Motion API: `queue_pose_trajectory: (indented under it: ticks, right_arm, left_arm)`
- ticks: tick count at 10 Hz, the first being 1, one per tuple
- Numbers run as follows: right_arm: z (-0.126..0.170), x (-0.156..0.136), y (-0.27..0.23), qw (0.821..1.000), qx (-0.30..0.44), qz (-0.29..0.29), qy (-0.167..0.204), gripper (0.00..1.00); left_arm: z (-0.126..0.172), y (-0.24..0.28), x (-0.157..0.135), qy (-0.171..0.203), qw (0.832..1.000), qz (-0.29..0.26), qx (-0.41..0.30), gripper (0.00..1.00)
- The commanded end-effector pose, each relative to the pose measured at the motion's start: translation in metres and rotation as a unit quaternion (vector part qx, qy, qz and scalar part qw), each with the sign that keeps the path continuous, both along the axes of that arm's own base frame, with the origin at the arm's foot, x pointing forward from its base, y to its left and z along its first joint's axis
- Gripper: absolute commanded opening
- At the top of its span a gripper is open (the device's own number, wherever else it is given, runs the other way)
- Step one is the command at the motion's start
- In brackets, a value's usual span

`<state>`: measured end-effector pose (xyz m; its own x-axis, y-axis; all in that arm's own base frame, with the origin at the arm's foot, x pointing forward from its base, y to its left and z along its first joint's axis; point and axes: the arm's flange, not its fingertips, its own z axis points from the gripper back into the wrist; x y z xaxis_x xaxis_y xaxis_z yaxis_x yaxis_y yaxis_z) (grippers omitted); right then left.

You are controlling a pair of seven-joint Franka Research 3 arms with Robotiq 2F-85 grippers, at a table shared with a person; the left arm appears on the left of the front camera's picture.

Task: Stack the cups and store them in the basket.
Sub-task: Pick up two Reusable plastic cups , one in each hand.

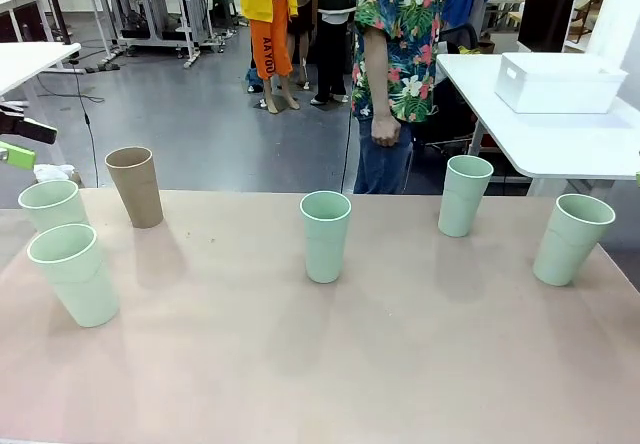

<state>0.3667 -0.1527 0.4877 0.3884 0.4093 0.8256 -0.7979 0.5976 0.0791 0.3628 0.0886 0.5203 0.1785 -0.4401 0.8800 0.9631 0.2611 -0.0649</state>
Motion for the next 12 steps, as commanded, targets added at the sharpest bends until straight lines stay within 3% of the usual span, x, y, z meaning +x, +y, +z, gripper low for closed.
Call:
queue_pose_trajectory:
  ticks: [1, 12]
  right_arm:
    - [-0.0004, 0.0033, -0.0007, 1.0, 0.008, 0.006, -0.018, 1.0]
    - [-0.0004, 0.0033, -0.0007, 1.0, 0.008, 0.006, -0.018, 1.0]
  left_arm:
    - [0.0026, -0.0002, 0.0007, -0.004, 1.0, -0.004, -0.006, 1.0]
    - [0.0026, -0.0002, 0.0007, -0.004, 1.0, -0.004, -0.006, 1.0]
